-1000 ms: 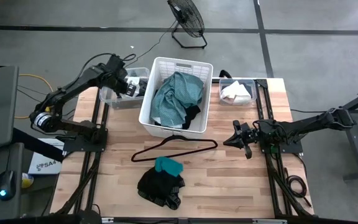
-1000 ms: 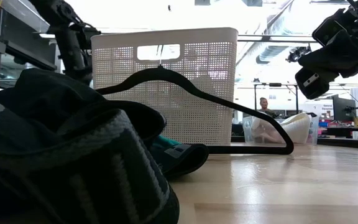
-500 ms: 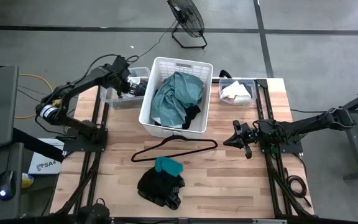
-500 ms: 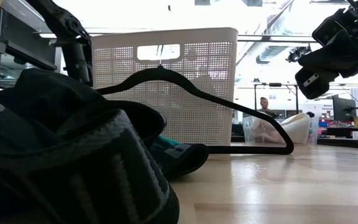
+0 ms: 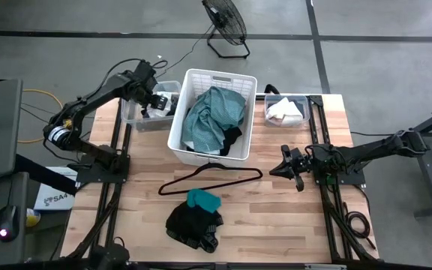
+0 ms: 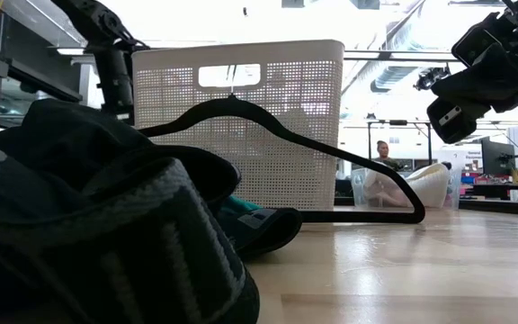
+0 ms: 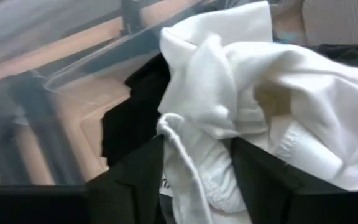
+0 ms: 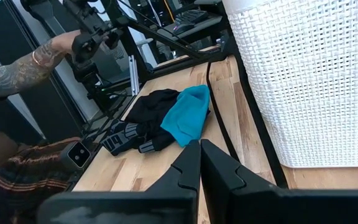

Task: Pick & Place Cloths
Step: Put the white boxer short into the left transparent bin, then put the black boxer shorts into the left transparent bin

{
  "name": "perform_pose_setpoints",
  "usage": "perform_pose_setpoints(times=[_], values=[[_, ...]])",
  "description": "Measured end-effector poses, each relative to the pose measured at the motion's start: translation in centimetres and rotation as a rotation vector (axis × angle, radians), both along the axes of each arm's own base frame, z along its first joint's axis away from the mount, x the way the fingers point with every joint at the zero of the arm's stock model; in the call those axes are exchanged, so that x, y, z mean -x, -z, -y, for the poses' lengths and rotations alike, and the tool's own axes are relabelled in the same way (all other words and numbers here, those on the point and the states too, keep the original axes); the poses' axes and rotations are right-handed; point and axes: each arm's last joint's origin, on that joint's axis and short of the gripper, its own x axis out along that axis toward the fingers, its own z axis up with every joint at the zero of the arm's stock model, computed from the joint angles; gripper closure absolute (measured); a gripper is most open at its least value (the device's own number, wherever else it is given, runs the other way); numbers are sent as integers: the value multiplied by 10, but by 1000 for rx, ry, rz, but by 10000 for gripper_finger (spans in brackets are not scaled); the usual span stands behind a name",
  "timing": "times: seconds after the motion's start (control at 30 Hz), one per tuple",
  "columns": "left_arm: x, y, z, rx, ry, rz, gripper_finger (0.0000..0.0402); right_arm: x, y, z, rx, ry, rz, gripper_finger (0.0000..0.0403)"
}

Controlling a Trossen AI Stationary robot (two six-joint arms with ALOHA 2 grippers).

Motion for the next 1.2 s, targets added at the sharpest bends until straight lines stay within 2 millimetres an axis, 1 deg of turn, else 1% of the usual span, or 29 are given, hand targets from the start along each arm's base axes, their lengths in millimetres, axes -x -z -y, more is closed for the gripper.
perform_pose_setpoints(times=[0.13, 0.27, 0.57, 0.8, 0.97, 1.2], values=[[1, -13, 0, -3, -9, -22, 172, 0, 0, 0, 0, -1, 1, 400], [1, -25, 0, -8, -10, -20, 153, 0, 0, 0, 0, 0, 0, 400], [1, -39, 0, -21, 5, -32, 156, 0, 0, 0, 0, -1, 1, 400], [3, -60, 1, -50, -6, -55, 156, 0, 0, 0, 0, -1, 0, 400], [8, -79, 8, -99, 7, -53, 156, 0, 0, 0, 0, 0, 0, 400], [20, -97, 27, -161, 3, -15, 156, 0, 0, 0, 0, -1, 0, 400]])
